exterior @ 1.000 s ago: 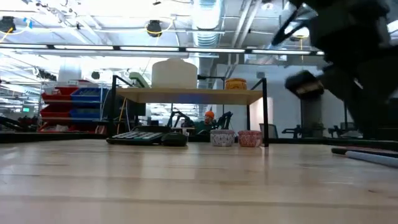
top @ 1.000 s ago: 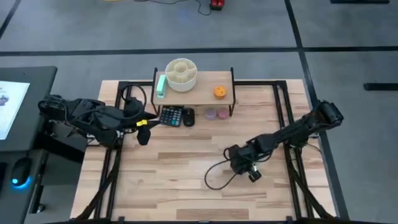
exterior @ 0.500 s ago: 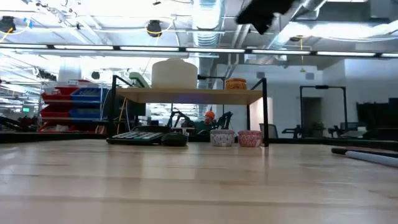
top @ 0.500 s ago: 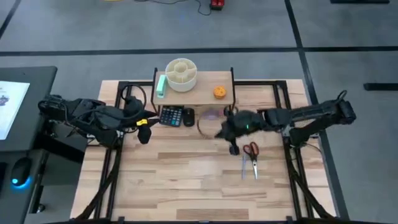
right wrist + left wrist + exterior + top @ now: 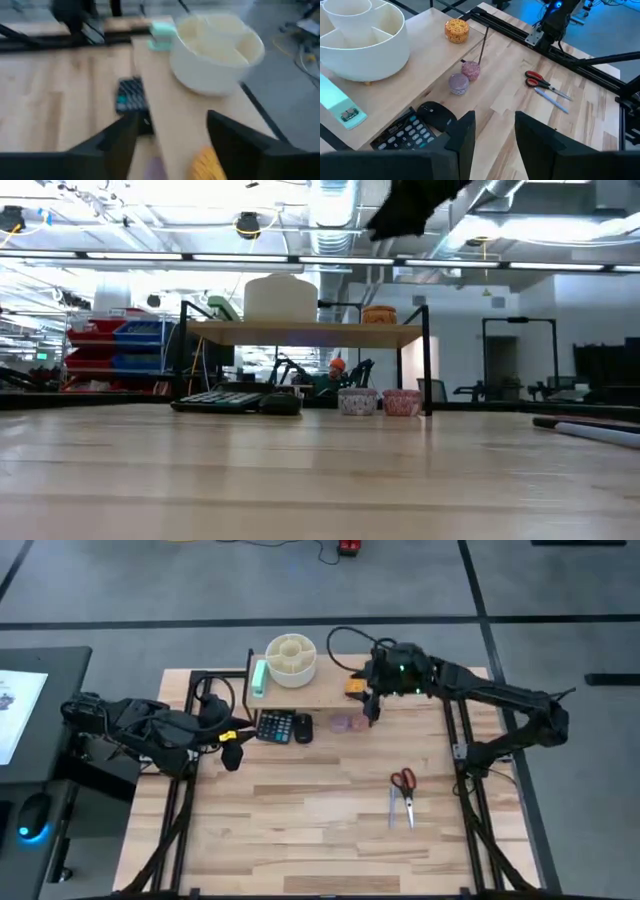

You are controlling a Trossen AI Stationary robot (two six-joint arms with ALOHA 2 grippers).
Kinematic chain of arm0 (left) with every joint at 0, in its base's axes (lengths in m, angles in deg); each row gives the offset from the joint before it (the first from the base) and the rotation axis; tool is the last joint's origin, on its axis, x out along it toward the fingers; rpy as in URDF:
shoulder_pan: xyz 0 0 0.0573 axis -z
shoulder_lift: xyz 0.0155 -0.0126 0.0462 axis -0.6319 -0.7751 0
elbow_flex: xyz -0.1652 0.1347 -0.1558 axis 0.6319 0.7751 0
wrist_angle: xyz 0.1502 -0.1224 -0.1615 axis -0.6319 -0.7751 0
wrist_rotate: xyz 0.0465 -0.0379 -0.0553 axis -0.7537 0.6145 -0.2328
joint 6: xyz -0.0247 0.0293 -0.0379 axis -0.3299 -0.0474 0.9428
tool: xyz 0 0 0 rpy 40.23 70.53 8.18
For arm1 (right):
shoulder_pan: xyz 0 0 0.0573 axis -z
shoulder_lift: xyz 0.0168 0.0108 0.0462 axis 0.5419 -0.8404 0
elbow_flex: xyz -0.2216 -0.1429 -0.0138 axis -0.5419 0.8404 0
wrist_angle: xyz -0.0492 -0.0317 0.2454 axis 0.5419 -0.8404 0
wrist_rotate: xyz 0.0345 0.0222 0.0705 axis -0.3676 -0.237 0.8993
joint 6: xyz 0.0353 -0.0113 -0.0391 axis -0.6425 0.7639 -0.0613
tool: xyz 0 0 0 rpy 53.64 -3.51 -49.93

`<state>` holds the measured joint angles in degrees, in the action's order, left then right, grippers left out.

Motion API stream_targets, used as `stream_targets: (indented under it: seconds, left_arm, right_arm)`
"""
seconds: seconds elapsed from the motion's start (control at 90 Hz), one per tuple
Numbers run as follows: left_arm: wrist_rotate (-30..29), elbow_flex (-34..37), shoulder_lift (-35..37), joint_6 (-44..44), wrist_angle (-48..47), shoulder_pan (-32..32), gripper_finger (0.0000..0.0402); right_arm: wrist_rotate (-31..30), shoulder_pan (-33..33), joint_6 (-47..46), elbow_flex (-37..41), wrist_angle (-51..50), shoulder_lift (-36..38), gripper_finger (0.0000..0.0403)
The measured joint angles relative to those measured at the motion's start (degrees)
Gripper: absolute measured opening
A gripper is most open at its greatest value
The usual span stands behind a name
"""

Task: Stock shelves
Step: Remove the orange scented candle from the shelf

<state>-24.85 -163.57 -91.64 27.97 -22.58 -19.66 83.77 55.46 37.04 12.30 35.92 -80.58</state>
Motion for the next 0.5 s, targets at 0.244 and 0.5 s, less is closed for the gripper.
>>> stream_targets:
  seconds: [0.244,0.5]
  left_arm:
    - [0.02,-0.01,0.0,0.24,-0.04,0.0,0.0116]
    - [0.01,0.0,0.0,-0.17,-0.09,0.0,0.0116]
  right_arm:
    - [2.66,5.33,4.62,0.0,-3.1,-5.25,0.0369]
    - [1.9,6.53,7.39,0.04,-3.26,-12.22,0.0399]
